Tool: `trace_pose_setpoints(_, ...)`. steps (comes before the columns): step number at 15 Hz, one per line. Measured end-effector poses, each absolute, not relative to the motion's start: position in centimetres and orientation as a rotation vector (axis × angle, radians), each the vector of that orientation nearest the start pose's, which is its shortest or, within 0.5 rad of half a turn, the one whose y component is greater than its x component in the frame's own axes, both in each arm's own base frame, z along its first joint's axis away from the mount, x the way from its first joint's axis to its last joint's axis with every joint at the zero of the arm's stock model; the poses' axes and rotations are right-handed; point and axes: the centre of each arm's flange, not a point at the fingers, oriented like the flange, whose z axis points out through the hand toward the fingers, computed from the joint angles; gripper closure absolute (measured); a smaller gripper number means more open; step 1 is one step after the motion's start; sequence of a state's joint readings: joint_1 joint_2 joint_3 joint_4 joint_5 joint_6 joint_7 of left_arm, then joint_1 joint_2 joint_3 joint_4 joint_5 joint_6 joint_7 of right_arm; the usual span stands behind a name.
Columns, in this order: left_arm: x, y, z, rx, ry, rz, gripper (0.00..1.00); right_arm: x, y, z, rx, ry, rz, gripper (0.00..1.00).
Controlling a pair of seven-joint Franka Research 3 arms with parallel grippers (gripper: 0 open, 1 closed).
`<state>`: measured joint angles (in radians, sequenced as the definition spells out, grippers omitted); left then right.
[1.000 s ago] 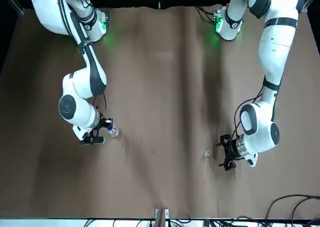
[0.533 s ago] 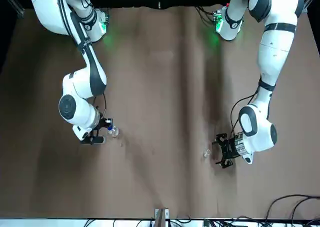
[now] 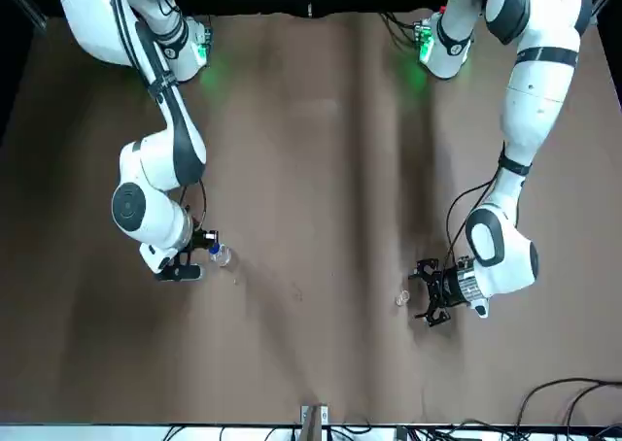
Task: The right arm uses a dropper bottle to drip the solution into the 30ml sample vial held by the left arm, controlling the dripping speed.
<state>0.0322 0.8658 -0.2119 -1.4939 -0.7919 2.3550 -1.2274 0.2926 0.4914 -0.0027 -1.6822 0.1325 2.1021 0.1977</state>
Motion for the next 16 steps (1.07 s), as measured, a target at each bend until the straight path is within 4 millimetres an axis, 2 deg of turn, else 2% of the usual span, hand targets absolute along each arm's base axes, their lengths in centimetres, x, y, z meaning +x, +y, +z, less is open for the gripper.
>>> trace_pose_setpoints(5, 70.7, -11.3, 16.7, 1.685, 1.821, -0.626, 0.00, 63.2, 19.6, 32.7, -3.048, -0.040, 0.179, 0.87)
trace_pose_setpoints(10, 70.1, -11.3, 16.4, 1.681, 1.799, -0.723, 0.00, 63.1, 19.6, 34.6, -3.044, -0.044, 0.164, 0.87)
trace_pose_setpoints(16, 69.6, -11.6, 14.8, 1.685, 1.723, -0.739, 0.00, 62.8, 19.7, 37.3, -3.041, -0.054, 0.170, 0.87)
